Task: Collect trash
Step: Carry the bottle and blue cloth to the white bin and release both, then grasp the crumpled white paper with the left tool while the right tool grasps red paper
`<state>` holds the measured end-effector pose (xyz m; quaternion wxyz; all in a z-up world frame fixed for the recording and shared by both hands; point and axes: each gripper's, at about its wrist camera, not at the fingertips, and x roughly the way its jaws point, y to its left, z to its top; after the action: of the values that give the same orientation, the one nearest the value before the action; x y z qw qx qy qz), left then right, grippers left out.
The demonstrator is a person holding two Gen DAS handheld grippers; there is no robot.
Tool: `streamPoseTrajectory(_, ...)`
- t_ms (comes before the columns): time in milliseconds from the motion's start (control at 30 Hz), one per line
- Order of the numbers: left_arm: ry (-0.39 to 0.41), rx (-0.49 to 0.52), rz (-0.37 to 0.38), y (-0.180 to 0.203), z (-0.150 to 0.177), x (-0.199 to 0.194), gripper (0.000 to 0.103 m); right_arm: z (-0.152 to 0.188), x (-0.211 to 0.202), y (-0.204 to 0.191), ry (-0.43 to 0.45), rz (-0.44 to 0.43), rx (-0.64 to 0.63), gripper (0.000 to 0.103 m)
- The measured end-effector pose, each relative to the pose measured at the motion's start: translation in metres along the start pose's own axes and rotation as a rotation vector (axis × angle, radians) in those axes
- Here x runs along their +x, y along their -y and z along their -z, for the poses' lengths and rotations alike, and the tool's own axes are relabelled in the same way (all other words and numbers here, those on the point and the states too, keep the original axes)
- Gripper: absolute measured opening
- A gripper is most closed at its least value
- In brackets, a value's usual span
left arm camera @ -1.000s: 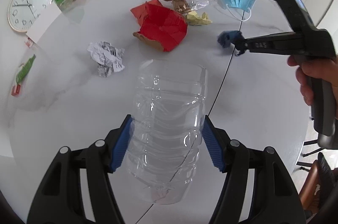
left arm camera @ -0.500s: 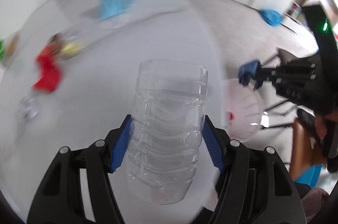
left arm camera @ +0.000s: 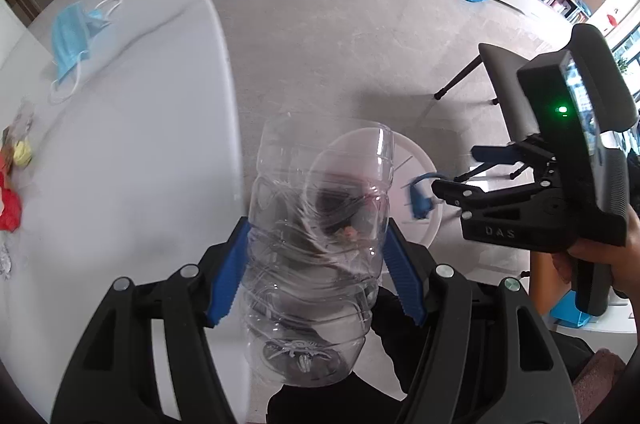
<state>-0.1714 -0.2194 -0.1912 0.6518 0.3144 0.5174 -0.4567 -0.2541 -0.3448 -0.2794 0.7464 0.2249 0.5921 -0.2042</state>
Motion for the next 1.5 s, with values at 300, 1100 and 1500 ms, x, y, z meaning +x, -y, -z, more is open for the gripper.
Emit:
streamPoseTrajectory(300,-0.014,0.018,0.008,0.017,-0.006,0.006,0.063,0.007,-0.016,0.023,0.015,0.005,-0.014,0.077)
streamPoseTrajectory(1100,0.012,0.037,0.041,0.009,-0.007,-0.013,0.091,0.0,-0.037,0.033,0.063,0.032,0.035,0.083)
streamPoseTrajectory(1500,0.093,-0.18,-0.068,-0.097,0.018,-0.052,0.091,-0.046,-0.068,-0.071,0.172,0.004,-0.106,0.101)
